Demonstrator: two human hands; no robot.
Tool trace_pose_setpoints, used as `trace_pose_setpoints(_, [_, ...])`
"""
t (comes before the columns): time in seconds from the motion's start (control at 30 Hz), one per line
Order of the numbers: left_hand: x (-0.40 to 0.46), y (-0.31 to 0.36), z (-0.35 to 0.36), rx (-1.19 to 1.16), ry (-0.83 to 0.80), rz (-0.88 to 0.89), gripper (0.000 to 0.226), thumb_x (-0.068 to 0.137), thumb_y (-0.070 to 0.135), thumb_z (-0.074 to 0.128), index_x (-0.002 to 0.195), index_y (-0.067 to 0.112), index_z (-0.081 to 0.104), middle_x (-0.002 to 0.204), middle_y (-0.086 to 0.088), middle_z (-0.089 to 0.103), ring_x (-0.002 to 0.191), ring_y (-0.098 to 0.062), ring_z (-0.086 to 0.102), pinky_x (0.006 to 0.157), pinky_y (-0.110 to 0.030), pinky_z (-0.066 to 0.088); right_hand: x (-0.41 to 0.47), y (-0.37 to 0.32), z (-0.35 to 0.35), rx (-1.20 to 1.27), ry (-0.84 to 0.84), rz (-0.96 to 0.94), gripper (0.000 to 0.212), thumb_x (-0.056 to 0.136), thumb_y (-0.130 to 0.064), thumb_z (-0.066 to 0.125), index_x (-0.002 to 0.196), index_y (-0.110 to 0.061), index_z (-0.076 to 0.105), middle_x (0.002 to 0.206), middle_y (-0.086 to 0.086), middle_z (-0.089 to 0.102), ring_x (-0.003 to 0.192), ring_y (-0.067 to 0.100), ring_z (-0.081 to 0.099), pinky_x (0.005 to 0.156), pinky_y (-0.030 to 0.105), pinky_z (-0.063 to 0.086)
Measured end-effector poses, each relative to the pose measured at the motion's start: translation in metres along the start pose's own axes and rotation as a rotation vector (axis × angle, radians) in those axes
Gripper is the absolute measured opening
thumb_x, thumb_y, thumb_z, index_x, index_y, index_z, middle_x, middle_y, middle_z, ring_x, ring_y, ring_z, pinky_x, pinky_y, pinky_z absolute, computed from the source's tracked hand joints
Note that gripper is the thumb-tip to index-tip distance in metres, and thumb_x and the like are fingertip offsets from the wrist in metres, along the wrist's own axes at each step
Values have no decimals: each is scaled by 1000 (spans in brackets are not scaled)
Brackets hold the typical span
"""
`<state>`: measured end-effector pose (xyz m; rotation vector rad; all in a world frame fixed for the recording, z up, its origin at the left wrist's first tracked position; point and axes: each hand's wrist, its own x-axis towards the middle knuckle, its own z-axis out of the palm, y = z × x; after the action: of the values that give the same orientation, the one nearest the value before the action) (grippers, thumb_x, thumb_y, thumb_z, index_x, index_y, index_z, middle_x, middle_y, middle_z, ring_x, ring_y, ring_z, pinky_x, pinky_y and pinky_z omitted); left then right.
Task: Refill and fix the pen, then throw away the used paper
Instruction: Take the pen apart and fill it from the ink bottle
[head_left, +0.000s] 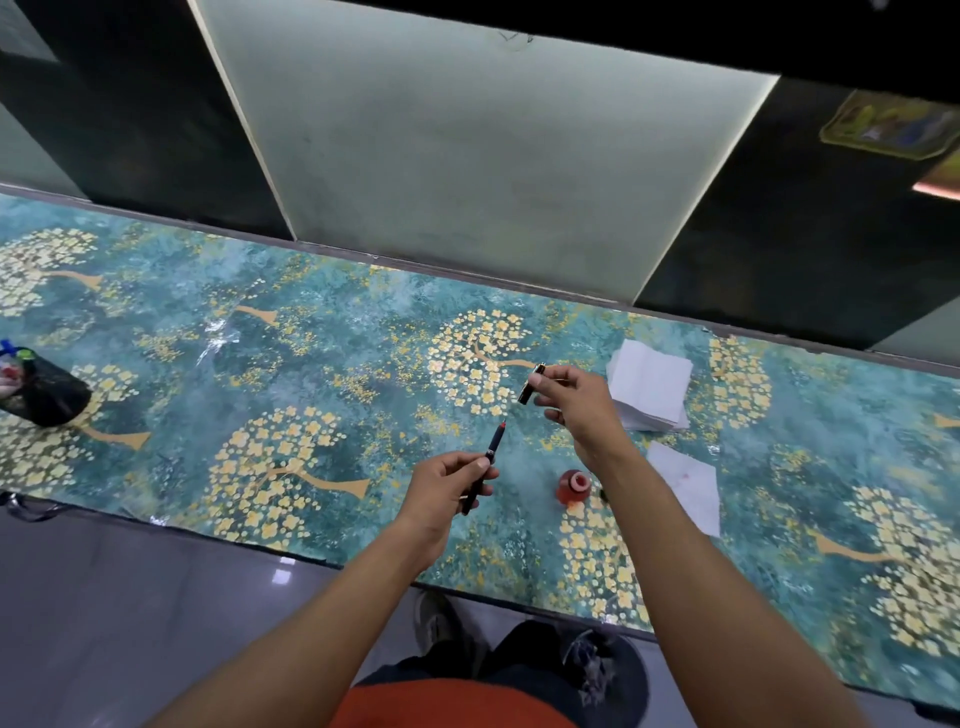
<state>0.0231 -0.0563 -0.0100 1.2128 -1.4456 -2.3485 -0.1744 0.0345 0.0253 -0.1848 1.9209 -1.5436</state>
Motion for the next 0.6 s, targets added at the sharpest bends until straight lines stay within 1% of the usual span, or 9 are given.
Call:
trace_pose_setpoints(0.07, [1,-1,5,3,-14,2,16,95,13,68,105,2,74,89,-8,79,71,-17,70,67,-31,48,-6,-3,-8,33,-8,4,13,89,-25,81,89,-19,70,87,-2,75,73,11,70,73,33,49])
trace_pose_setpoints(0.23, [3,-3,18,26,-51,-5,18,94,13,69,107,2,73,90,-8,79,71,-18,70,66,-29,48,-18,0,-16,7,-5,4,14,88,-24,82,89,-16,70,86,1,75,70,9,71,71,32,50])
trace_pose_setpoints(0.33, [3,-2,23,29,-63,-1,18,94,13,69,107,2,74,91,-9,79,71,-18,70,65,-28,48,-22,2,-19,-14,-5,-2,13,88,-23,82,88,-16,70,85,1,75,68,8,70,70,31,50])
trace_pose_setpoints(0.5, [3,-2,25,31,-75,2,19,94,15,69,108,3,74,93,-10,80,72,-17,71,67,-29,49,-25,2,-19,-46,-22,-21,13,87,-21,82,89,-15,71,86,3,75,70,10,69,67,28,49])
trace_pose_setpoints(0.6, [5,0,27,14,-82,5,17,94,16,70,106,5,74,94,-10,80,74,-17,71,69,-31,50,-28,5,-17,-78,-54,-41,14,86,-20,83,88,-15,70,82,1,75,68,10,68,62,24,49])
